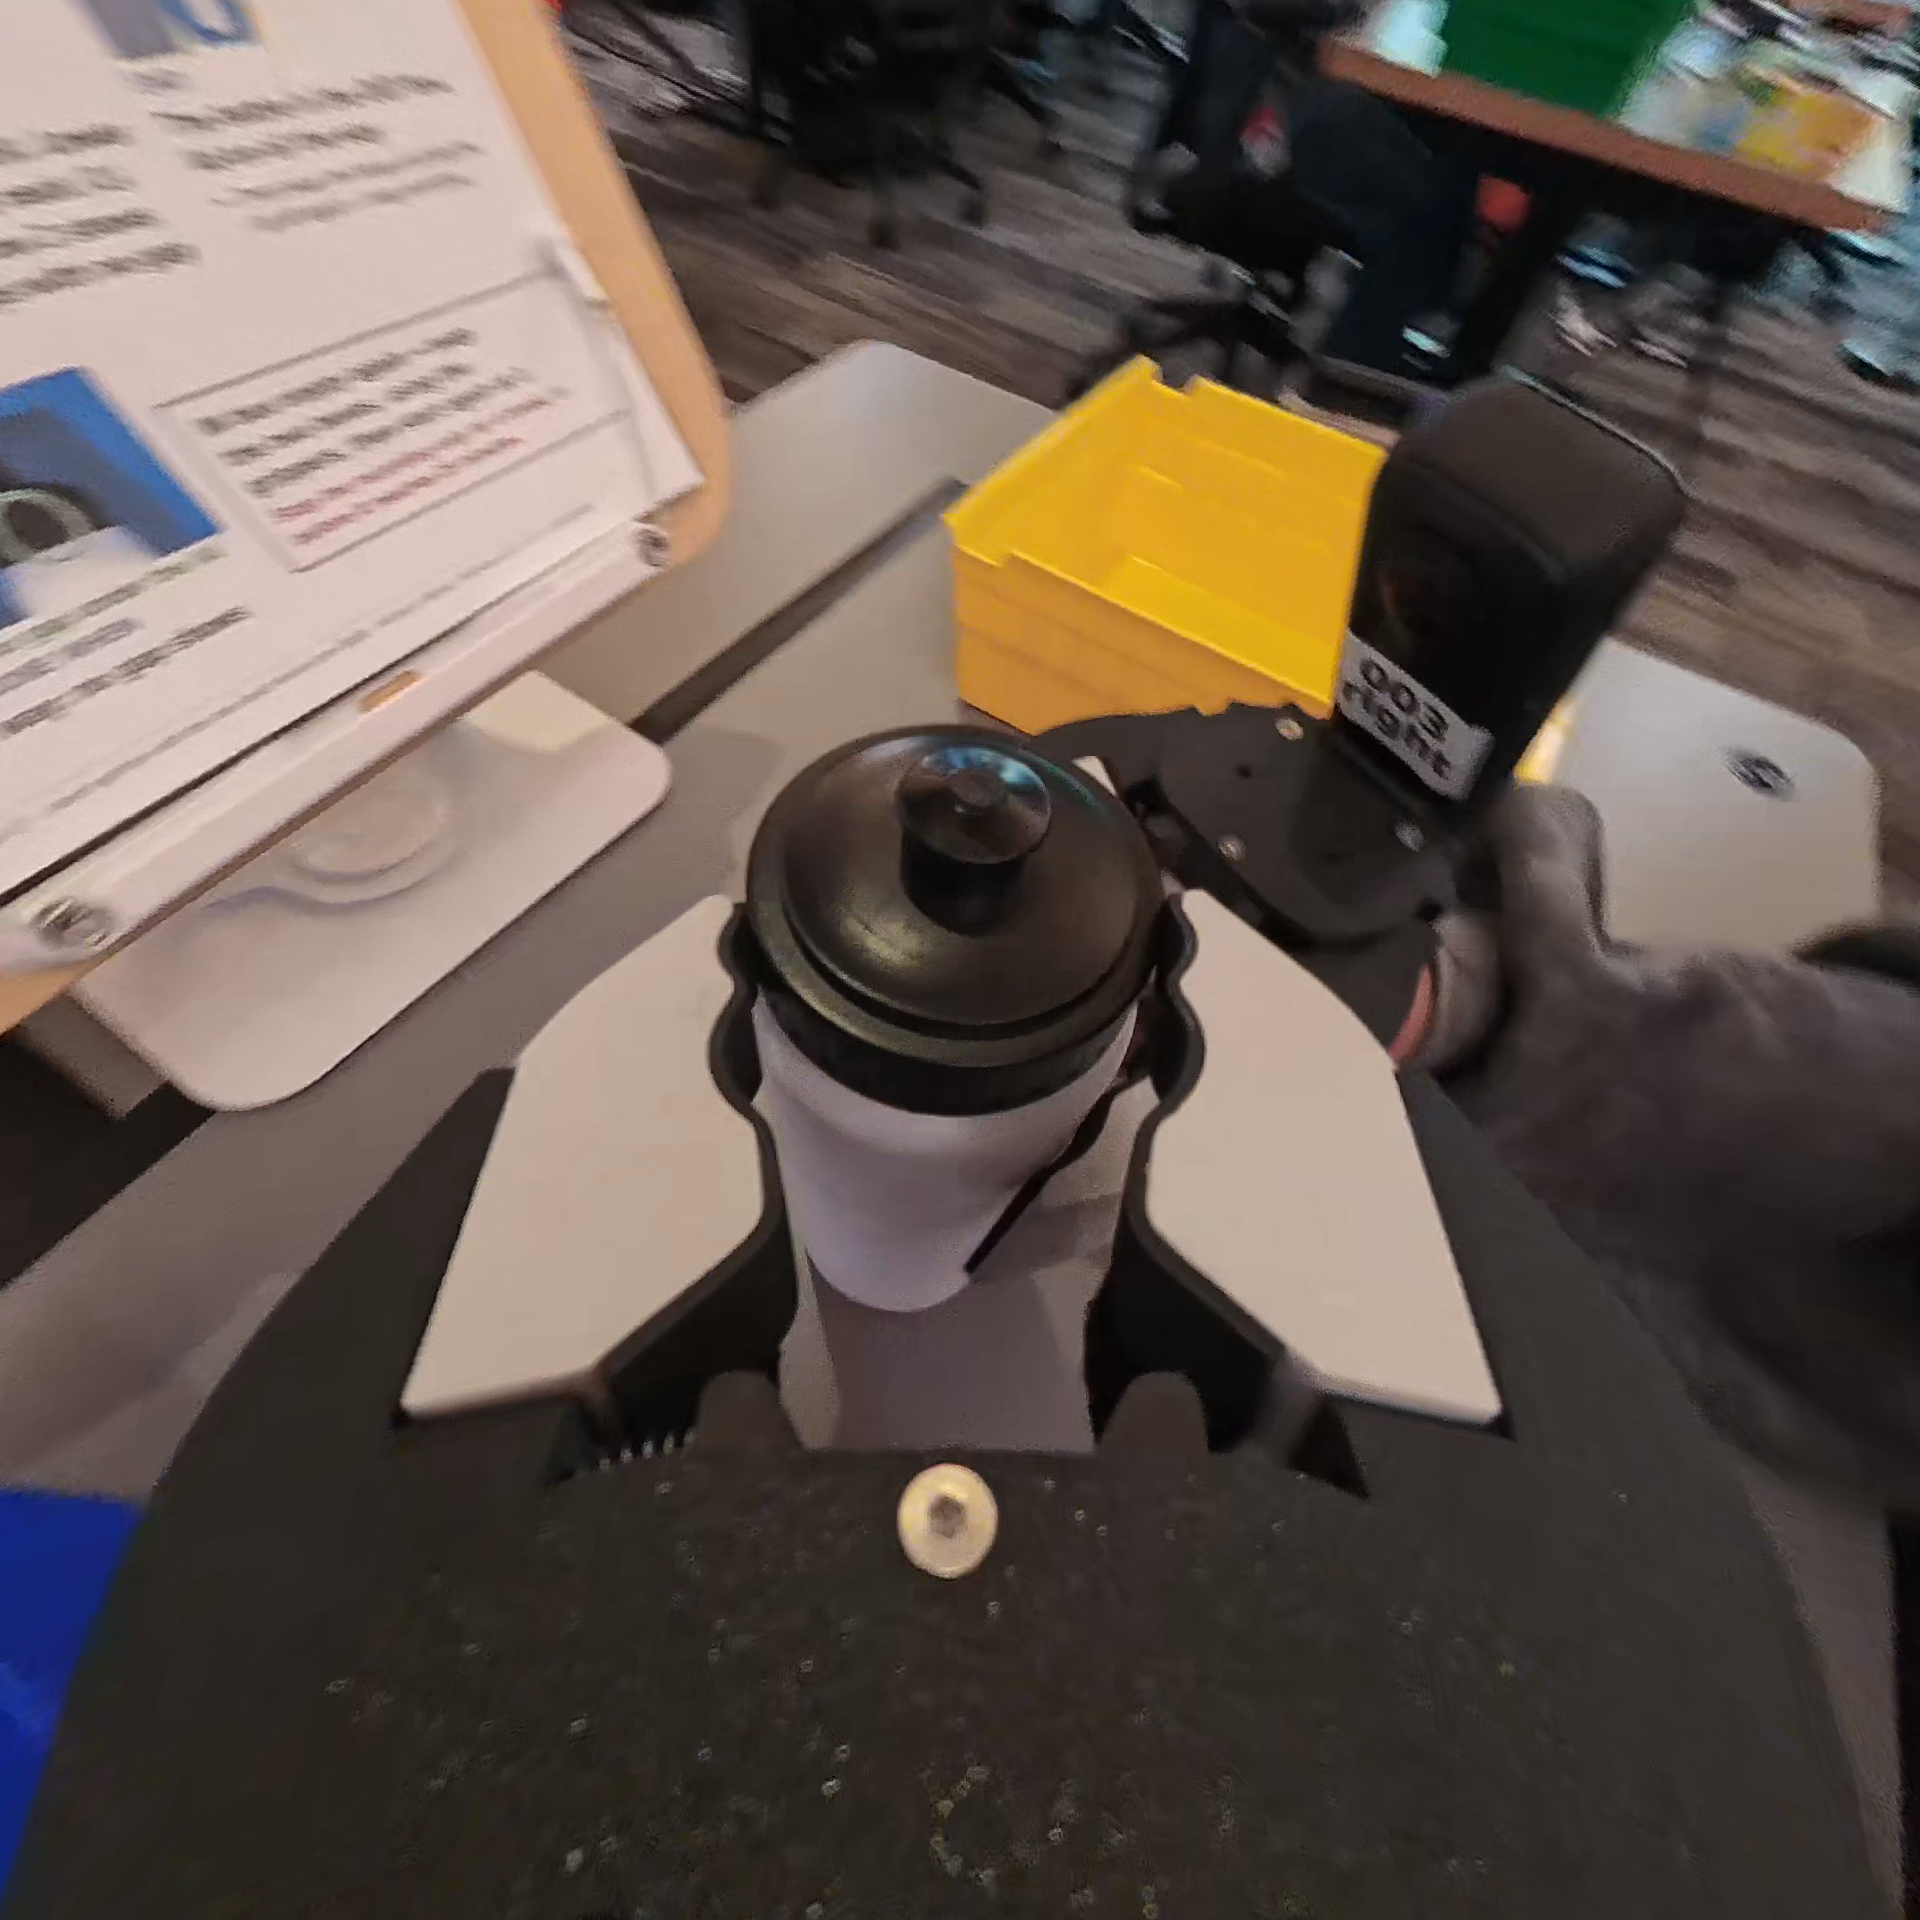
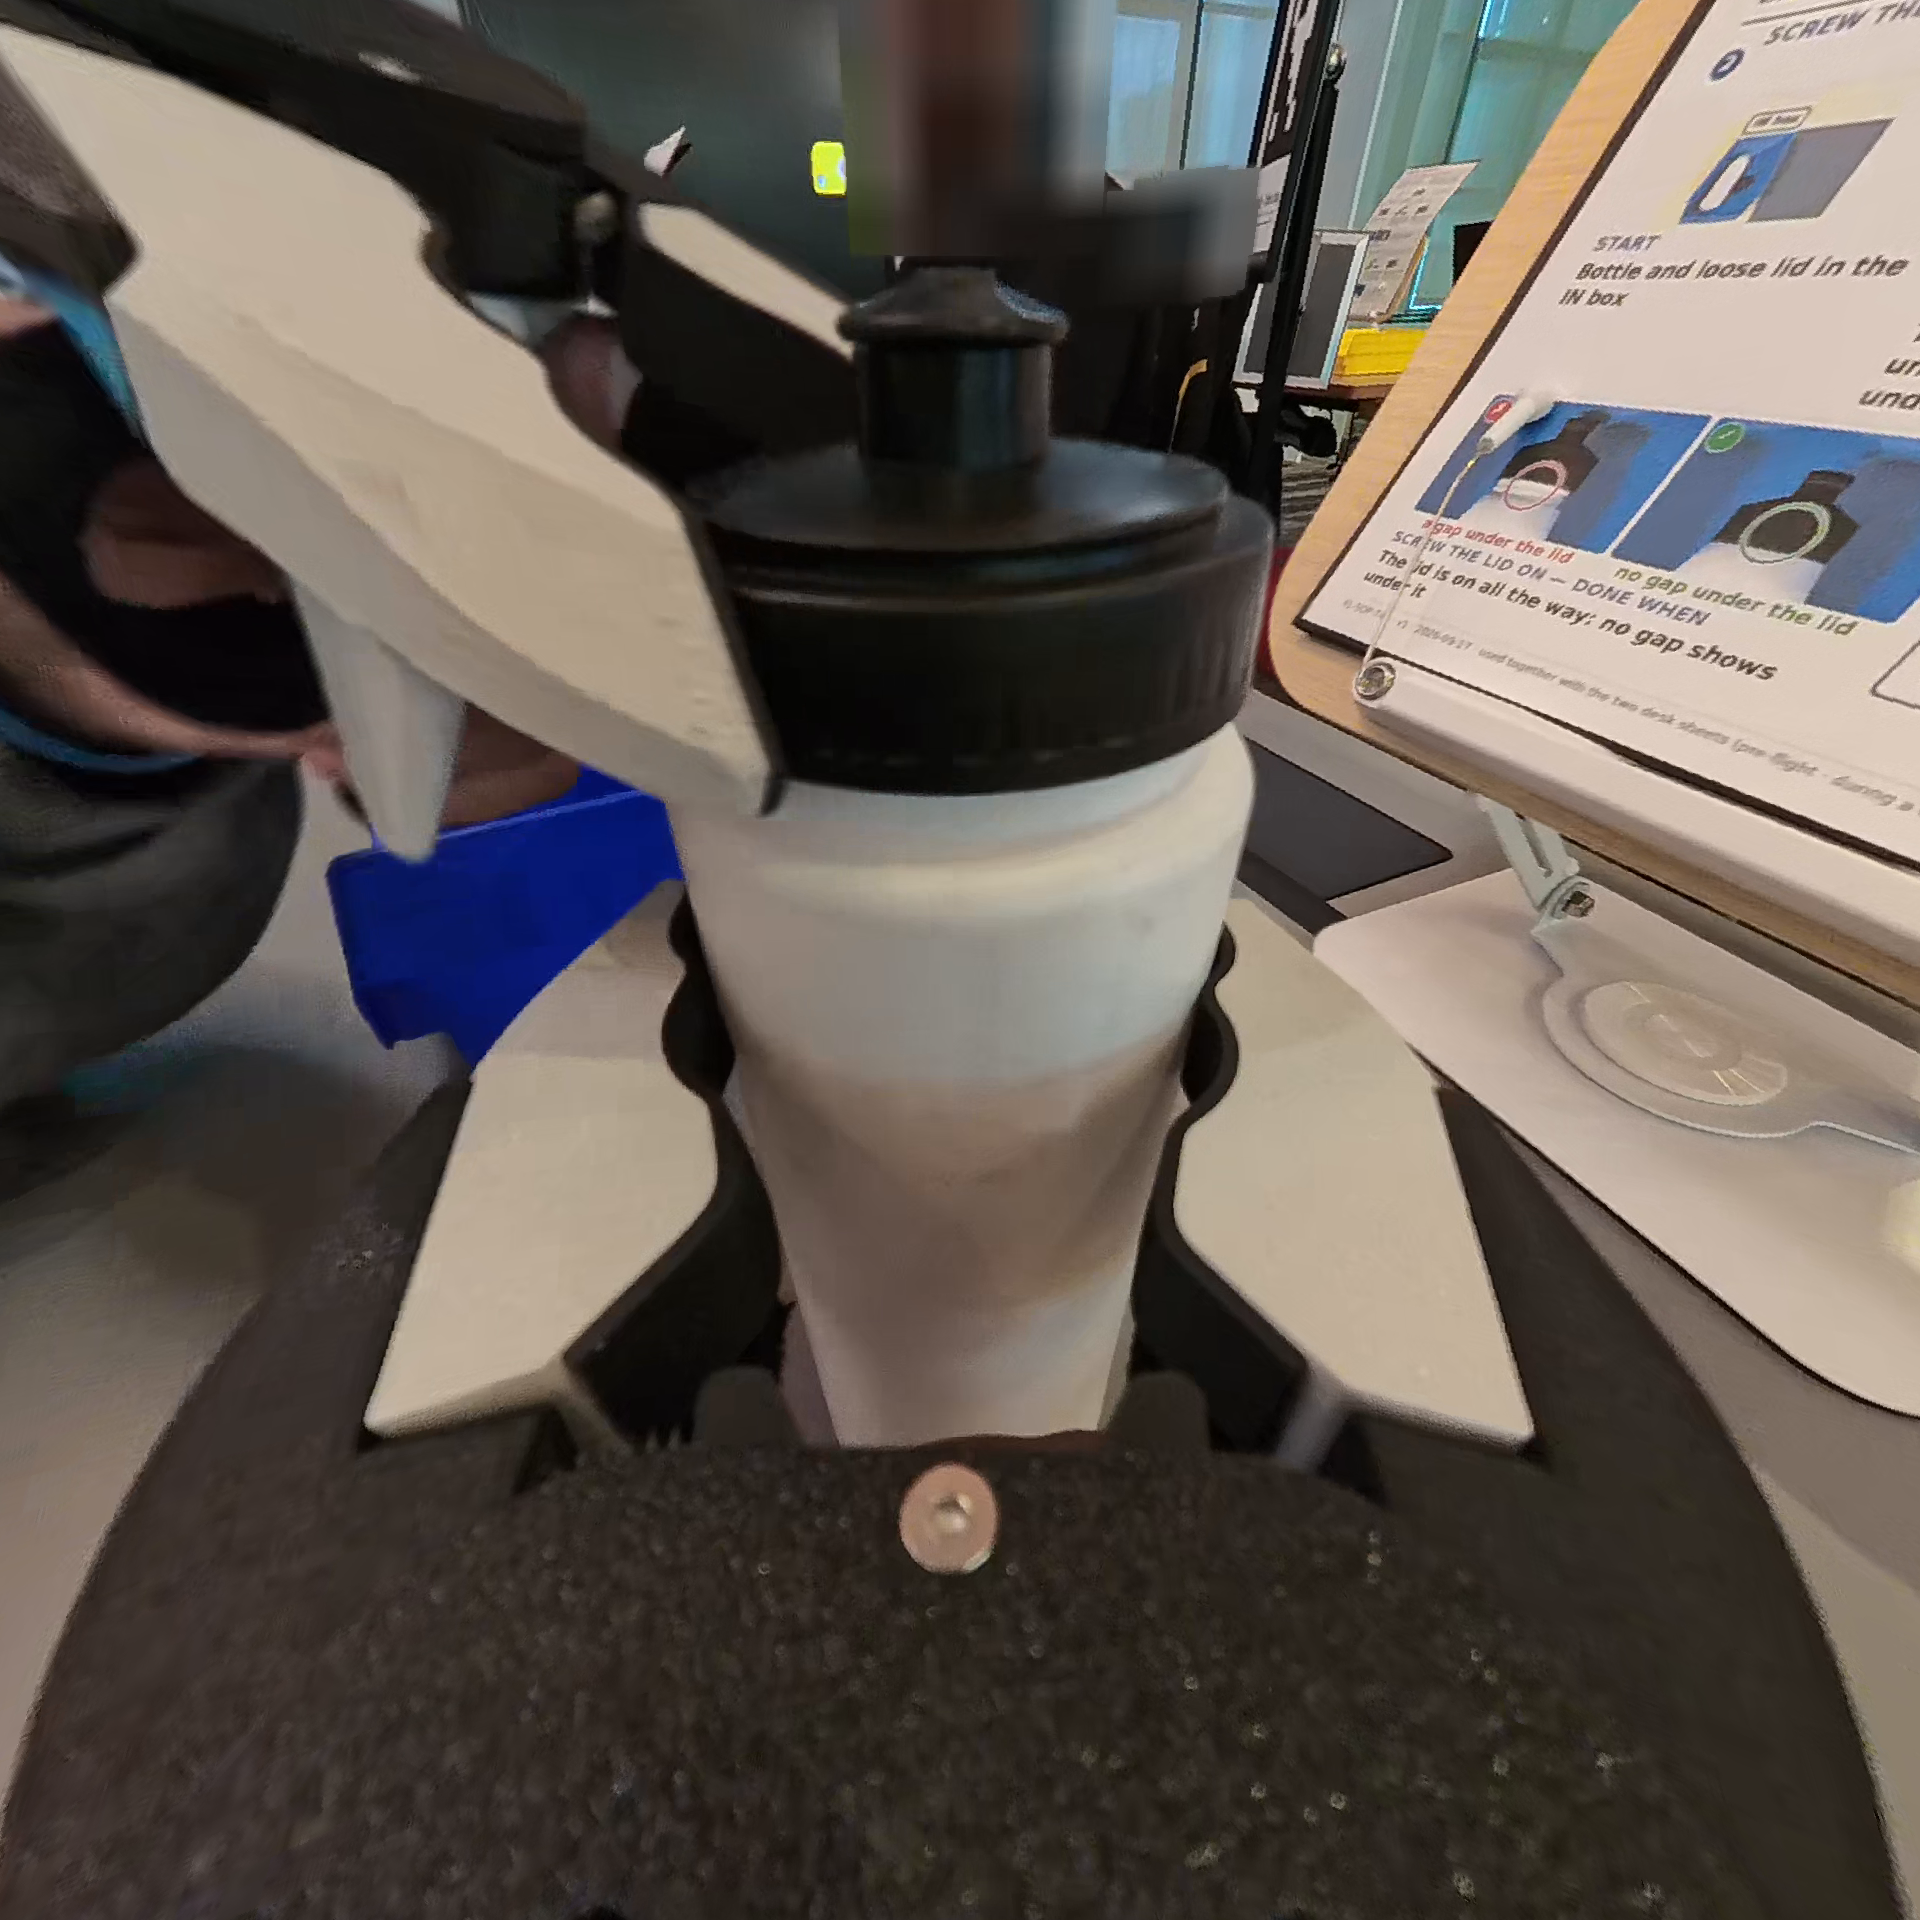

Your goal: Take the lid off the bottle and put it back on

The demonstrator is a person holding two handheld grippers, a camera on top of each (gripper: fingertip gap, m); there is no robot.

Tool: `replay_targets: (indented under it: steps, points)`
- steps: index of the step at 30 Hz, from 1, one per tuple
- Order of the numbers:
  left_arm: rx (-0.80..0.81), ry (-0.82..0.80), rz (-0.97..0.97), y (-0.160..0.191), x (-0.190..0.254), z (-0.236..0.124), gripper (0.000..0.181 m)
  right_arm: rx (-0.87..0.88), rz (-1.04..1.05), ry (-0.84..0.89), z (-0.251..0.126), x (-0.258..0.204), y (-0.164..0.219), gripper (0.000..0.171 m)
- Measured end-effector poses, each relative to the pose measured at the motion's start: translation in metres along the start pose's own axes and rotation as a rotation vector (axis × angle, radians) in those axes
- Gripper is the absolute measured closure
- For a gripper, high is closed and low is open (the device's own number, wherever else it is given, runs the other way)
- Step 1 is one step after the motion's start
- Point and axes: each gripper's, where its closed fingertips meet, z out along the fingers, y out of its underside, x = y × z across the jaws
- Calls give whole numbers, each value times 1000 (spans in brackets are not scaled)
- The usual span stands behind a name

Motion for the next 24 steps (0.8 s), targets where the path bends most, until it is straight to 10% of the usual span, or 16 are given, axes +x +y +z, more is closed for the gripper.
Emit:
replay_targets:
  steps: [18,24]
  points:
    - [-261,1076,641,10,5,-13,108,-2,3,-39,3,-5,0,84]
    - [-221,1200,654,9,5,-14,108,3,15,-36,4,-3,-1,84]
